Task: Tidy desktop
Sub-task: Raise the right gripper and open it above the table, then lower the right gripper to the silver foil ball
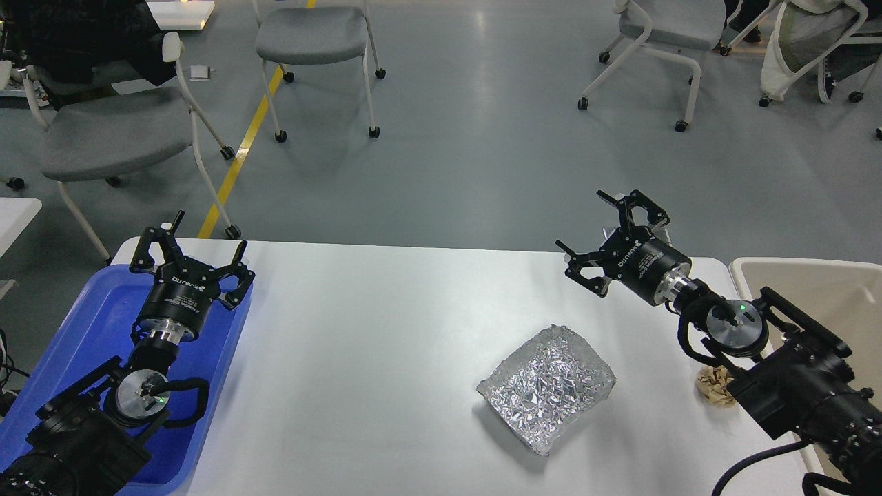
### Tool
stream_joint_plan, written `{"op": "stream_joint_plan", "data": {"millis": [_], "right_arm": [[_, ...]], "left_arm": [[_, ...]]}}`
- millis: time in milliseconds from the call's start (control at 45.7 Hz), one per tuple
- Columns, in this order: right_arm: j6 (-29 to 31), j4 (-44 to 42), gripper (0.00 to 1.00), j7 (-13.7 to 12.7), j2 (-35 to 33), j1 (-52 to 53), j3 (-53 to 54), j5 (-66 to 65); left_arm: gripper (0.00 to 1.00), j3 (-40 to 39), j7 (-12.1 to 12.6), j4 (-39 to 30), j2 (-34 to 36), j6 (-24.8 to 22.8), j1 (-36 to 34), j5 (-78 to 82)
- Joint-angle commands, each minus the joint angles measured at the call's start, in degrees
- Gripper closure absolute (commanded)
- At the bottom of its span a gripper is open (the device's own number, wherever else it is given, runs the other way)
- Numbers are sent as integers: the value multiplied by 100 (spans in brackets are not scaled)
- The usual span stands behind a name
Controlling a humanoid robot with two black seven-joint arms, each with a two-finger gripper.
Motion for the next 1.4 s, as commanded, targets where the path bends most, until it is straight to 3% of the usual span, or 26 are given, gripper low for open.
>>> {"op": "stream_joint_plan", "data": {"millis": [0, 569, 745, 1139, 1380], "right_arm": [[-5, 2, 0, 0, -2, -6, -5, 0], [4, 361, 0, -53, -468, 46, -462, -316], [-67, 1380, 0, -53, -1021, 73, -480, -667], [-216, 3736, 0, -105, -2981, 64, -497, -2170], [-216, 4676, 0, -106, -3904, 20, -1305, -3708]], "left_arm": [[0, 0, 0, 6, -9, -8, 0, 9], [0, 8, 0, -3, 9, -8, 0, -17], [0, 17, 0, -3, 9, -8, 0, -17], [0, 17, 0, -3, 9, -8, 0, -17], [0, 8, 0, -3, 9, -17, 0, -17]]}}
